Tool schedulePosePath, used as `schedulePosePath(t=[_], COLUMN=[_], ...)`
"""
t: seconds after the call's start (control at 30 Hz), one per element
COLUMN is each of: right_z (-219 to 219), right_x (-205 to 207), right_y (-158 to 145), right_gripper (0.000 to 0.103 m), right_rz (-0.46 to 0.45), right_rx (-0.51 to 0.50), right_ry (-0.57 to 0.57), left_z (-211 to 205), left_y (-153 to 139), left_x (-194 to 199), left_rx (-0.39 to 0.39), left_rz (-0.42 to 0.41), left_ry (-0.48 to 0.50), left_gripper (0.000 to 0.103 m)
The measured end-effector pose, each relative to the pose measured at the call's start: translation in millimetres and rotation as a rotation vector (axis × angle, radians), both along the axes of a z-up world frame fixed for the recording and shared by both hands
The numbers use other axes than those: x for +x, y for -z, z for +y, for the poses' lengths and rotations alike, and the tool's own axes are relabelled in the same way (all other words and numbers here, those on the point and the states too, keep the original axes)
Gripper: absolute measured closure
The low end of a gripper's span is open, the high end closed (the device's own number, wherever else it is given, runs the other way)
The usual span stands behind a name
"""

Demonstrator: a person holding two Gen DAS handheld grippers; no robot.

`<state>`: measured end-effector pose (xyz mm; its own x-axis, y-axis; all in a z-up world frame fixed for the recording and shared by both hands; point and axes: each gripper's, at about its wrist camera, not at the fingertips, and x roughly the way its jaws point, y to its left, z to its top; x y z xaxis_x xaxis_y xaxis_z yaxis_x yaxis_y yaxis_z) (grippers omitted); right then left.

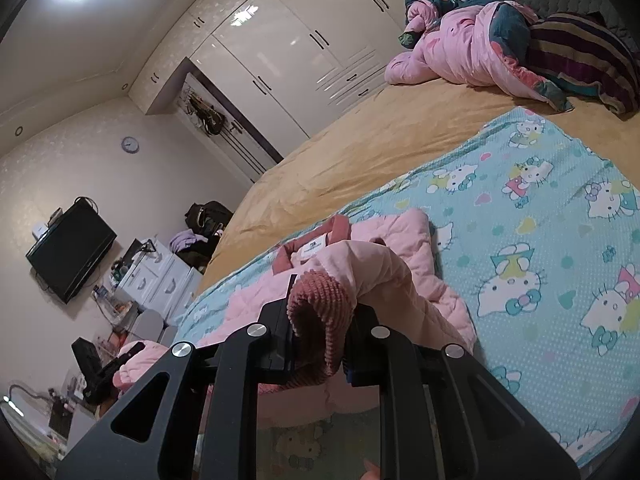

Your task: Fold large clothes

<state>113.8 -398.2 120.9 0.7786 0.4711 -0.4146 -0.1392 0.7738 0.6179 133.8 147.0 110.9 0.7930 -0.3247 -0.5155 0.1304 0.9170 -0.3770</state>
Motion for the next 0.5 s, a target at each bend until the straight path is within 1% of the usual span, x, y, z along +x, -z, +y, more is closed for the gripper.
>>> schedulePosePath(t=[0.3, 0.5], right_z=[5, 11], right_x=[40, 75], right_y=[1, 6], right_gripper=[0.087, 0.087], right_rz=[0.014, 0.039], right_rx=[-0.003, -0.009], right_ry=[0.027, 0.044], left_z=[3, 9], left_y=[3, 14], left_x=[29, 54], left_rx=[0.010, -0.002], left_rz=[-0.001, 0.013], left_ry=[-0.026, -0.054], left_gripper=[0.090, 0.090])
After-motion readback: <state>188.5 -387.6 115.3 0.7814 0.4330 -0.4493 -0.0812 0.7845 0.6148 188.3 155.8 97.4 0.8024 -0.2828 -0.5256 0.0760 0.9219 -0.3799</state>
